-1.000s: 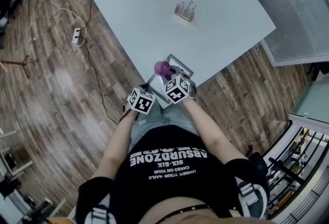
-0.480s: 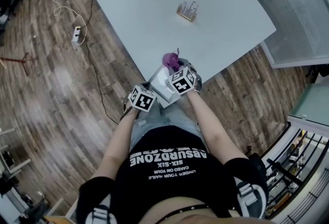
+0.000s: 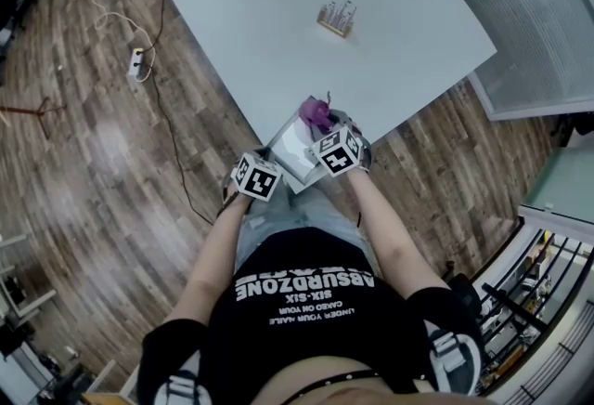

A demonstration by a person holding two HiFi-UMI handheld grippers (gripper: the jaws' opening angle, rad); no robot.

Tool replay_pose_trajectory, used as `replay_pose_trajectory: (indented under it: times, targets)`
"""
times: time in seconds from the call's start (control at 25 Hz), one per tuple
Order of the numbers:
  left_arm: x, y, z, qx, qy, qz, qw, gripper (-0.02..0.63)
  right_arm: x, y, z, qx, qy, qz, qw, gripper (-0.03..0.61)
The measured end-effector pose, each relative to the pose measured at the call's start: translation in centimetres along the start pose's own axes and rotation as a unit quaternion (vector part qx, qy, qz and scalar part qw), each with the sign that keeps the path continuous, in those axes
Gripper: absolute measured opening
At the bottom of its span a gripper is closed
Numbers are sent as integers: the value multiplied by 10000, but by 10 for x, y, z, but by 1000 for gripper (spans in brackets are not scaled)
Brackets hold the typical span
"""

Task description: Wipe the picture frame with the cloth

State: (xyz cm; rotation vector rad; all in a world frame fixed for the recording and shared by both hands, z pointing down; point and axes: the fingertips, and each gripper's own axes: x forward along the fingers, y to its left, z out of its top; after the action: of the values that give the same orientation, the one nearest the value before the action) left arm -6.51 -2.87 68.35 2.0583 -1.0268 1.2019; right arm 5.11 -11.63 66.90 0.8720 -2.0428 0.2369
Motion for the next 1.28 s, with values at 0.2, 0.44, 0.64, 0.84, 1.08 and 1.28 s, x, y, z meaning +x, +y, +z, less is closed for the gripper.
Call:
replay_pose_trajectory:
  times: [0.2,0.44,0.64,0.84,1.08,1.28]
  targets:
    - [-1,1,3,27,-21,-2,10000,14,-7,0,-8,26,-6,2,10000,120]
    - [1,2,2,-23,-3,-19,10000,12,-8,1,-14,182,0,41,9998,120]
    - [-1,1,2,-12,-54,13,10000,12,-8,8,-12,325,-18,50,9995,120]
    - [-1,2,3,-59,-146,5,9999,14,-8,15,-12,446,14,144,9989,120]
    - [-1,3,3,-117,-196,-27,9997,12,-9,27,-9,474,46,274,9985,118]
    - [1,2,1,-132,-172,-33,9998,12,-11,44,-6,468,7,452,9979,118]
